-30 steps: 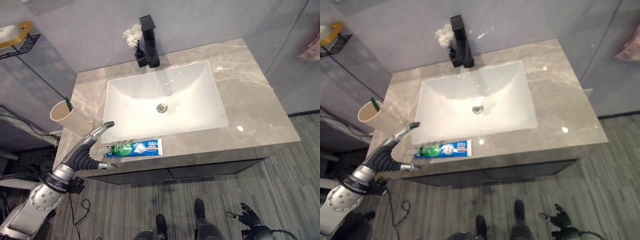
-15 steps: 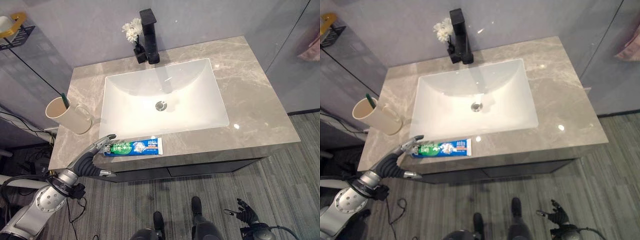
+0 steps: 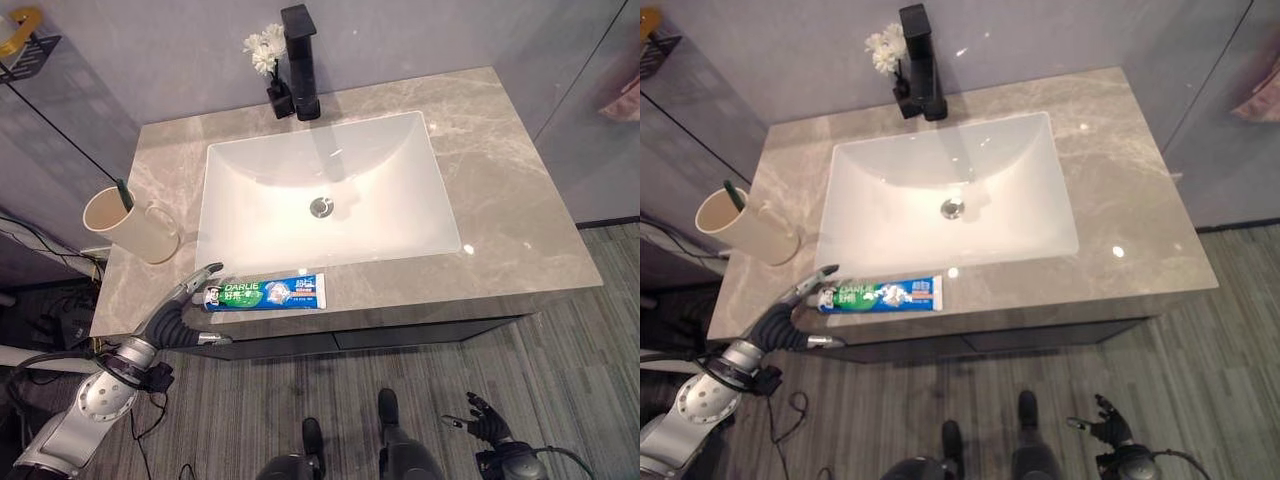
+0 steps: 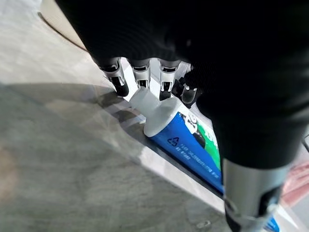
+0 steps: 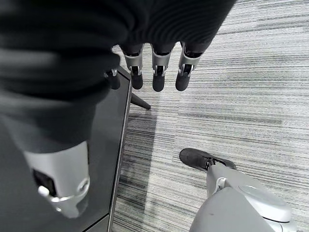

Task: Put brush and paste in cup on sink, flatten towel.

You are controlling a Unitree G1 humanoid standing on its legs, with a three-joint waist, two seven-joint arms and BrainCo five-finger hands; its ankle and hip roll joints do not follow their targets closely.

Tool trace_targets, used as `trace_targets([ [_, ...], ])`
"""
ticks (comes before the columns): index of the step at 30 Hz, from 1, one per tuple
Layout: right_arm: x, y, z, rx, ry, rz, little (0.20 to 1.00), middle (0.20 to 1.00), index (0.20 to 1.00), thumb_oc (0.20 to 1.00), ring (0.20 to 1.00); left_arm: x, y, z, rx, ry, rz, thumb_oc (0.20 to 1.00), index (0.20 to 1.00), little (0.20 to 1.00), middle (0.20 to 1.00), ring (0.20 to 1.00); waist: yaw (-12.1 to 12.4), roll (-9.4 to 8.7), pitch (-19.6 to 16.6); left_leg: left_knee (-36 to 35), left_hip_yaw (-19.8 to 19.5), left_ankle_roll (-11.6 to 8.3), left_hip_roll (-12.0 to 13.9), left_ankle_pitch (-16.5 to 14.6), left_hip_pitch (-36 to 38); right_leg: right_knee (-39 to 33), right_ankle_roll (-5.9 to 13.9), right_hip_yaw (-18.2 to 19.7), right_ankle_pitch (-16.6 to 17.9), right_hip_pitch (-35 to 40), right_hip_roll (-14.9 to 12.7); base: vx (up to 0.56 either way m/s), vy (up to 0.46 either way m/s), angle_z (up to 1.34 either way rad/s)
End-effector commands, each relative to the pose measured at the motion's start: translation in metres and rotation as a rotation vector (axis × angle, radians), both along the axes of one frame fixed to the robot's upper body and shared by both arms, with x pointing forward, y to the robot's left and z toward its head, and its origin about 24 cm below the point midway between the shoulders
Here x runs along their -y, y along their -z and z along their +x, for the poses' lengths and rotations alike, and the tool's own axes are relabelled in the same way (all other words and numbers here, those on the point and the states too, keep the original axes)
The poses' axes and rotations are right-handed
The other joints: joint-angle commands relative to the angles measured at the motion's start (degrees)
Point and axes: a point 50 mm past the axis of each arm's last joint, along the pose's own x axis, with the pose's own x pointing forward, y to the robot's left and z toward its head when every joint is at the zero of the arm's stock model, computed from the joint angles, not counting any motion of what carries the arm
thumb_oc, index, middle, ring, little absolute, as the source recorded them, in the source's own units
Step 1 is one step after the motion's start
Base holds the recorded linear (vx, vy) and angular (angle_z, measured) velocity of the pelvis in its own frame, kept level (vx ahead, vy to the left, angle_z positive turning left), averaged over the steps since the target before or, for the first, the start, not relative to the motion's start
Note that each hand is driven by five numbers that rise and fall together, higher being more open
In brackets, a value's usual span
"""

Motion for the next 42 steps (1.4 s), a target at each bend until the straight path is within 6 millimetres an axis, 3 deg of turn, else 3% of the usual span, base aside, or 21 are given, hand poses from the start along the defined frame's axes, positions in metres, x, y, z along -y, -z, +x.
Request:
trace_targets([
  [1, -0.006, -0.008, 0.017, 0.057, -0.07, -0.013, 1.0, 1.0, 1.0, 1.0, 1.0, -0.009, -0.002, 0.009, -0.013, -0.047, -0.07, 1.0, 1.0, 1.0, 1.0, 1.0, -1.14, -0.65, 1.11, 0.46, -3.33, -1.43, 1.24, 0.57, -0.04, 1.16, 5.0, 1.73, -1.91, 3.47, -3.38, 0.0, 0.0, 0.0],
  [13, -0.007, -0.012, 0.023, 0.088, -0.08, -0.009, 1.0, 1.0, 1.0, 1.0, 1.0, -0.005, -0.007, 0.017, 0.008, -0.022, -0.008, 1.0, 1.0, 1.0, 1.0, 1.0, -1.46, -0.71, 1.69, 0.46, -3.67, -1.52, 1.46, 0.66, -0.84, 2.07, 4.89, 1.7, -2.34, 2.36, -3.24, 0.01, -0.001, 0.0],
  [24, -0.004, -0.018, 0.028, 0.141, -0.009, 0.032, 1.0, 1.0, 1.0, 1.0, 1.0, -0.002, -0.002, 0.017, -0.006, -0.018, -0.005, 1.0, 1.0, 1.0, 1.0, 1.0, -1.78, 0.4, 1.92, 0.46, -3.49, -1.59, 1.68, 0.47, -0.39, 2.68, 4.63, 1.92, -3.27, 2.38, -2.98, 0.02, -0.002, -0.03],
  [26, -0.004, -0.021, 0.029, 0.166, -0.001, 0.044, 1.0, 1.0, 1.0, 1.0, 1.0, -0.001, 0.0, 0.017, -0.013, -0.014, 0.012, 0.918, 0.918, 0.918, 0.918, 0.918, -1.91, 0.76, 1.88, 0.46, -3.45, -1.66, 1.75, 0.45, -0.38, 2.65, 4.59, 1.95, -3.42, 2.42, -2.94, 0.0, 0.0, 0.0],
  [42, 0.007, -0.024, 0.025, 0.172, 0.028, 0.011, 1.0, 1.0, 1.0, 1.0, 1.0, 0.004, 0.005, 0.017, -0.031, 0.02, 0.068, 0.749, 0.749, 0.749, 0.749, 0.749, -2.69, 2.47, 1.88, 0.46, -3.49, -1.87, 1.68, 0.58, -0.38, 2.25, 4.44, 1.86, -3.55, 2.79, -2.93, 0.0, 0.0, 0.0],
])
